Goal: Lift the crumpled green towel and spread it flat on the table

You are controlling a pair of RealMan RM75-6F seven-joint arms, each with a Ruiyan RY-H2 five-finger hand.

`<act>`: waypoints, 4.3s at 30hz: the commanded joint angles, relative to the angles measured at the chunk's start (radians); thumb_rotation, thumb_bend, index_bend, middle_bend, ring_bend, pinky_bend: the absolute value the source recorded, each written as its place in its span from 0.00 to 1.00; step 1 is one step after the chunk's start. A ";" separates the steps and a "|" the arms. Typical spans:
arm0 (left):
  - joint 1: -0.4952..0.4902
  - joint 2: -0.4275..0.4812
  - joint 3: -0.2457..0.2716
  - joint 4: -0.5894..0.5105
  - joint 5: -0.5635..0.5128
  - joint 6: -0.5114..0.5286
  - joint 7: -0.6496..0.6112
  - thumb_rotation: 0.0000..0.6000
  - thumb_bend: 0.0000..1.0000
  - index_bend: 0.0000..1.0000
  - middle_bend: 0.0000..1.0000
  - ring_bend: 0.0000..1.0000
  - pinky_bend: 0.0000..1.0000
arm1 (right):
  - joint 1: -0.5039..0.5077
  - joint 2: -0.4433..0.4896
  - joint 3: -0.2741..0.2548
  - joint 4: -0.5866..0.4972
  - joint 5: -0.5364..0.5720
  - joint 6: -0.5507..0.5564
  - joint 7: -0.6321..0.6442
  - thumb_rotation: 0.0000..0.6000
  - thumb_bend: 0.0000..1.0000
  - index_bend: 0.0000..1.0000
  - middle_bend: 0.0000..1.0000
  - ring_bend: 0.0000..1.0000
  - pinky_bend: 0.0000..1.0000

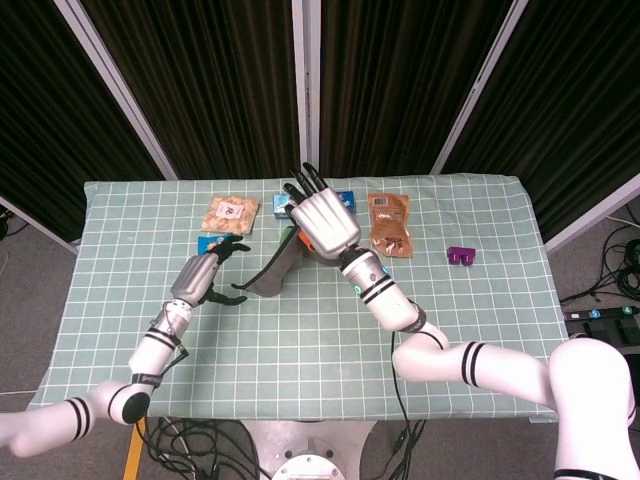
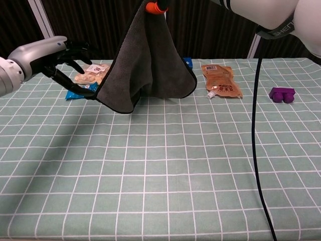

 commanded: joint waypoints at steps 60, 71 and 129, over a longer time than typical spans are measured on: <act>-0.107 0.097 -0.123 0.046 -0.053 0.118 0.167 1.00 0.46 0.78 0.38 0.23 0.28 | -0.103 0.056 -0.026 0.124 -0.190 0.118 0.406 0.96 0.33 0.65 0.22 0.00 0.00; -0.019 0.051 0.080 0.014 0.104 0.171 0.171 1.00 0.45 0.78 0.38 0.23 0.28 | -0.167 -0.014 -0.195 0.159 -0.310 0.097 0.428 0.96 0.32 0.65 0.22 0.00 0.00; 0.193 0.194 0.195 -0.123 0.187 0.314 0.250 1.00 0.08 0.30 0.23 0.21 0.28 | -0.575 0.312 -0.345 -0.223 -0.306 0.288 0.158 0.75 0.03 0.19 0.13 0.00 0.01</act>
